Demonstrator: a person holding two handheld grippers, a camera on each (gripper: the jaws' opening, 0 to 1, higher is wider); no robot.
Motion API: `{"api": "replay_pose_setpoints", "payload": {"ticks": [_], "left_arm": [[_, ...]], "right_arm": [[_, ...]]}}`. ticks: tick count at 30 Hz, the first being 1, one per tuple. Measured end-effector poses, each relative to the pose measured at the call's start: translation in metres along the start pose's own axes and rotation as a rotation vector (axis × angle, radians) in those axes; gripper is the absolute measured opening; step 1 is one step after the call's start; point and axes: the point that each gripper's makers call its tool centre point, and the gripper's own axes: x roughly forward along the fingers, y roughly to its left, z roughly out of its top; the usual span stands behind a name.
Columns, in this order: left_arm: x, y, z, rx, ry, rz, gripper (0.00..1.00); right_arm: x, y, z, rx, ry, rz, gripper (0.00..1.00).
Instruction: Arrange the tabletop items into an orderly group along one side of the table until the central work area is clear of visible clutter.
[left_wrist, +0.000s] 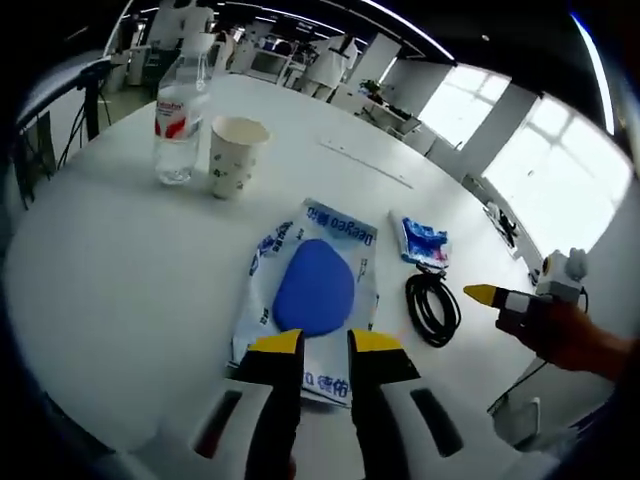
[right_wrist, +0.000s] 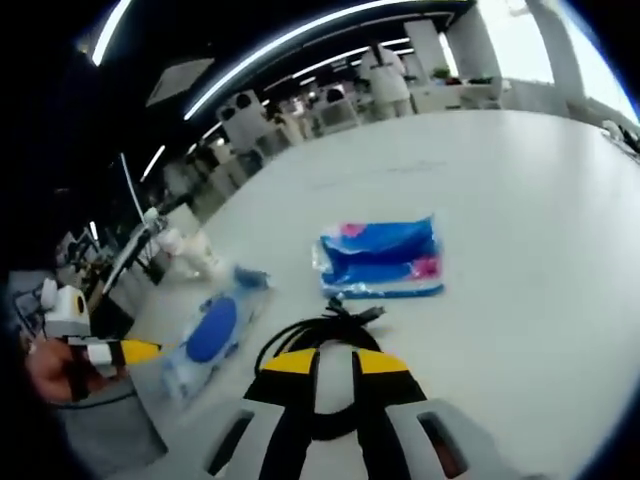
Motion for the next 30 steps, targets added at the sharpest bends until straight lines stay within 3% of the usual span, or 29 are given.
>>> {"api": "replay_pose_setpoints", "payload": {"ticks": [4,7,13,23,30], "left_arm": [[-0.011,0.000,-0.012,-0.012,0.034,0.023,0.18],[-0.015,-0.005,-0.027,-0.012,0.076,0.002,0.20],[-0.019,-0.004,-0.046,-0.076,0.136,-0.001,0.19],[-0.013,0.007,-0.050,-0.166,0.135,0.015,0.18],[-0.006,0.009,-0.052,-0.208,0.137,0.010,0.18]], "right_arm": [[0.000,0.009,-0.006,0.005,0.006,0.005,0.10],[0.001,0.015,-0.008,0.016,0.001,0.007,0.10],[0.001,0.032,-0.016,0.019,-0.003,0.020,0.11],[-0.013,0.053,-0.045,0.020,0.016,0.037,0.12],[-0.025,0.061,-0.056,0.022,0.017,0.055,0.17]]}}
